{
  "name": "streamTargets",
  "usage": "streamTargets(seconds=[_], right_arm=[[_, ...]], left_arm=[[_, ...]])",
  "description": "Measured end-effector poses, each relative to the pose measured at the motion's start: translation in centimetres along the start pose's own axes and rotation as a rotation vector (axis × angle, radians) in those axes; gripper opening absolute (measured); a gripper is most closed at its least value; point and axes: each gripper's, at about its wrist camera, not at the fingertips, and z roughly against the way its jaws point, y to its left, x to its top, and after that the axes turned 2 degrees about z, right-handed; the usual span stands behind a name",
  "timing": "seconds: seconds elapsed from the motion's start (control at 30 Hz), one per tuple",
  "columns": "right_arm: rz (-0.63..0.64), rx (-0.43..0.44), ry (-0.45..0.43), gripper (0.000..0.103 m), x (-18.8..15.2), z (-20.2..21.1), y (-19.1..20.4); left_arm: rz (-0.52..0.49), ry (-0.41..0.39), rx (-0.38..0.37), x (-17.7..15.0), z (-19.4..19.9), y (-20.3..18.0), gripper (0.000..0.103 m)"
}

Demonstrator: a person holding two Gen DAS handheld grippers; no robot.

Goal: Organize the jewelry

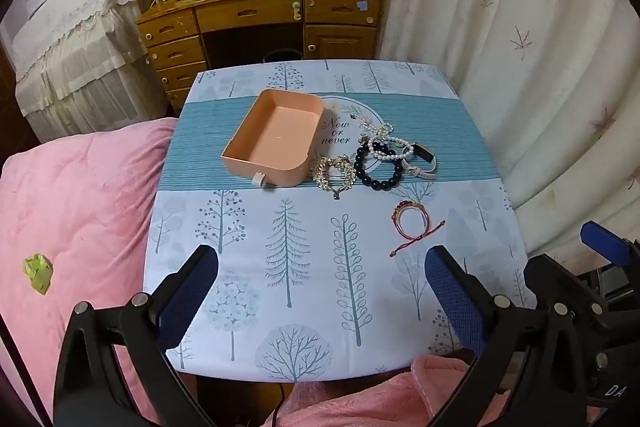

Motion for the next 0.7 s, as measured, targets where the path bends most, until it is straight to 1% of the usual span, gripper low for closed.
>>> streamTargets(seconds=[0.07,0.1,0.17,0.37,0.7], right_arm=[[0.0,0.0,0.005,0.103,0.1,-0.1,0.1],[0.001,0.001,0.006,0.103,0.2,-0.1,0.2],[-0.001,0.002,0.006,0.103,0.3,-0.1,0.2],[0.007,-0.005,0.01,0.103,0.6,-0.1,0.4],[0.005,-0.008,0.013,0.103,0.9,0.1,0.0]], left_arm=[[-0.009,0.004,-0.015,0.2,0.0,0.3,0.102],[-0.029,0.008,0.015,0.5,0.0,-0.6,0.102],[-0.039,0.003,0.023,0.8,0.0,-0.8,0.102],[-0.034,-0.016,0.007,0.8,0.0,-0.7,0.102],[-0.031,-0.015,0.006,1.0,-0.3,-0.4,0.102]])
